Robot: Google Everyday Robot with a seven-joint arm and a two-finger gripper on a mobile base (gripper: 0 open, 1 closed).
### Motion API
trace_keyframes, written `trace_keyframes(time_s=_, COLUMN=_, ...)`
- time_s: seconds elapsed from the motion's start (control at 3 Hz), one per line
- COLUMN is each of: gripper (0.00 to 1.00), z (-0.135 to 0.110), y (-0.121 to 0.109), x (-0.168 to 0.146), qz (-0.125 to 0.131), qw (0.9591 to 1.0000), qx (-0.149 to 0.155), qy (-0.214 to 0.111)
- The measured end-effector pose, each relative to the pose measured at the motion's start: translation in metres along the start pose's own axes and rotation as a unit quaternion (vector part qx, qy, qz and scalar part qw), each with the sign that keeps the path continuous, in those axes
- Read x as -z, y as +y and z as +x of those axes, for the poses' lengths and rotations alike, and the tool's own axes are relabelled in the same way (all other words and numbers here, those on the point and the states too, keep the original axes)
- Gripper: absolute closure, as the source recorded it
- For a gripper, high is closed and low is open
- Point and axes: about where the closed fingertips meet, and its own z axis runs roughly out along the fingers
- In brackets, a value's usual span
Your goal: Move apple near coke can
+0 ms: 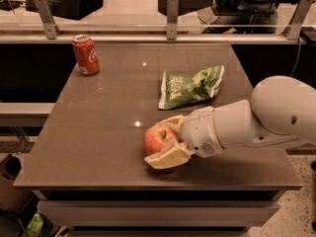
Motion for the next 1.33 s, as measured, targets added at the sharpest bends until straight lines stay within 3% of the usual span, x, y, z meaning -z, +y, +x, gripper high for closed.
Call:
trace_keyframes(time_s=0.33, gripper=1.0, z=0.0, y=0.0, x=0.0, qz=0.0, qw=1.0, qx=0.0, qy=0.0)
trace_keyframes(time_s=0.67, gripper=1.0, z=-0.009, y=-0.01, x=0.017, qz=0.027, qw=0.9996, qx=0.002, qy=0.008)
trace_keyframes(time_s=1.33, gripper=1.0, z=-0.053, y=-0.073, x=0.058, qz=0.1, qw=0.9938, qx=0.039, qy=0.029)
